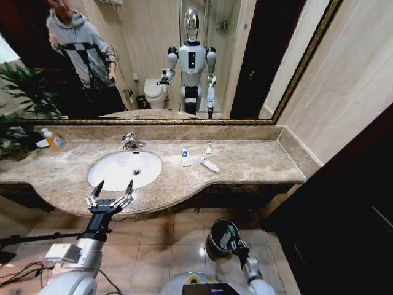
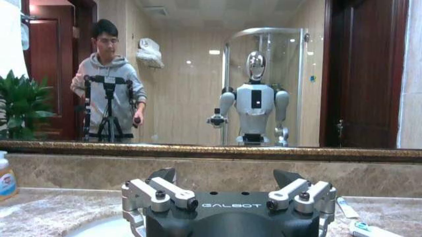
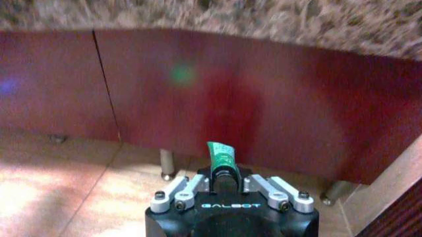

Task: Pick up the trash from the sink and place it in the trash bin.

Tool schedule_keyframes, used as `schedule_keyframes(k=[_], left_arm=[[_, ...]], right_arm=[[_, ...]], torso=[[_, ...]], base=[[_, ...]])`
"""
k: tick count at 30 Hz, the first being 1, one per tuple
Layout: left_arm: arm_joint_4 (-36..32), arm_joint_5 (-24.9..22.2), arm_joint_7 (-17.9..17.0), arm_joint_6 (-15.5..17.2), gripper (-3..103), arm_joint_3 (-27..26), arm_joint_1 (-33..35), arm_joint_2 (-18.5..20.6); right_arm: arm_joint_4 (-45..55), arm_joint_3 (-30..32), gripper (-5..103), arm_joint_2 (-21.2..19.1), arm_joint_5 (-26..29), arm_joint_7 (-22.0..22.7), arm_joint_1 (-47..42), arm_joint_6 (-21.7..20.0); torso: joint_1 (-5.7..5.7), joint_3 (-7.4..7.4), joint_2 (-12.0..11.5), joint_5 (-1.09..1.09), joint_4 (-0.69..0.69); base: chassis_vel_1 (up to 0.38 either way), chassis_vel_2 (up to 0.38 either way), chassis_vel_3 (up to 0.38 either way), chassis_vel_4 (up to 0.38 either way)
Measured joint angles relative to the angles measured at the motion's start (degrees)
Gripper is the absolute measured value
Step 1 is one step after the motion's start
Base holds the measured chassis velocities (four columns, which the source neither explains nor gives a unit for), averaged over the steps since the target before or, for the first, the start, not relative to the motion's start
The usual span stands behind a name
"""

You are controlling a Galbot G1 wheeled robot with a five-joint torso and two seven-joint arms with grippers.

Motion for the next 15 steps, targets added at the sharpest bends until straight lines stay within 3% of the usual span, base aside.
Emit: schedule_keyframes(k=[15], left_arm=[[0.00,0.00,0.00,0.00,100,0.00,0.00,0.00]], right_arm=[[-11.05,-1.77,21,2.54,-4.84,-0.06,7.36,0.27]], torso=[[0.00,0.00,0.00,0.00,0.00]], base=[[0.000,0.000,0.000,0.000]])
